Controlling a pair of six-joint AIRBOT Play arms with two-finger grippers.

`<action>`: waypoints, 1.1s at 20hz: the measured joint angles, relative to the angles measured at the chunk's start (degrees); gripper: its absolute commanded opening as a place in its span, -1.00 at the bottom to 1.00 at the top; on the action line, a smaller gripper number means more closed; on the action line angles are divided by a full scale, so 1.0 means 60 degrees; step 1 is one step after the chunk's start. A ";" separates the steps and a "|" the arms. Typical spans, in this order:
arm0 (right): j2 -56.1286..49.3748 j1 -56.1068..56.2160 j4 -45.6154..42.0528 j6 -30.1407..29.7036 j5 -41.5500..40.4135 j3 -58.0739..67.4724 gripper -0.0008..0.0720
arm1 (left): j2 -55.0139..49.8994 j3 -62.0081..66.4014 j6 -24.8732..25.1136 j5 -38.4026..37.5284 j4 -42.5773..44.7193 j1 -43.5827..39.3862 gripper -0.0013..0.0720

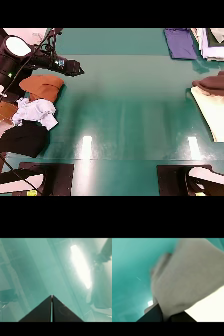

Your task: Fold the shirts.

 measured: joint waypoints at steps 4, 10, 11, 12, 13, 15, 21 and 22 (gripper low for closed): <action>0.1016 -0.1056 -0.1687 0.0528 0.0623 -0.1723 0.75 | 0.0000 0.0000 0.0040 -0.0015 0.0004 0.0000 -0.89; 0.1996 -0.2280 -0.2455 0.1166 0.0586 -0.3428 0.74 | 0.0000 0.0000 0.0062 -0.0022 0.0000 0.0000 -0.89; 0.2058 -0.2233 -0.2193 0.1209 0.0550 -0.3519 0.74 | 0.0000 0.0000 0.0066 -0.0011 0.0004 0.0000 -0.89; 0.2098 -0.2080 -0.1829 0.1268 0.0492 -0.3595 0.74 | 0.0000 0.0000 0.0069 0.0033 0.0000 0.0000 -0.89; 0.2127 -0.1807 -0.1446 0.1297 0.0408 -0.3646 0.74 | 0.0000 0.0000 0.0069 0.0058 0.0004 0.0000 -0.89; 0.2164 -0.1035 -0.0681 0.1337 0.0262 -0.3705 0.63 | 0.0000 0.0000 0.0069 0.0069 0.0000 0.0000 -0.89; 0.2204 0.2648 0.0299 0.1326 -0.0244 -0.3763 -0.92 | 0.0000 0.0000 0.0066 0.0251 -0.0004 -0.0004 -0.89; 0.2204 0.3224 0.0324 0.1235 -0.0324 -0.3767 -0.92 | 0.0000 0.0000 0.0069 0.0321 -0.0004 0.0000 -0.89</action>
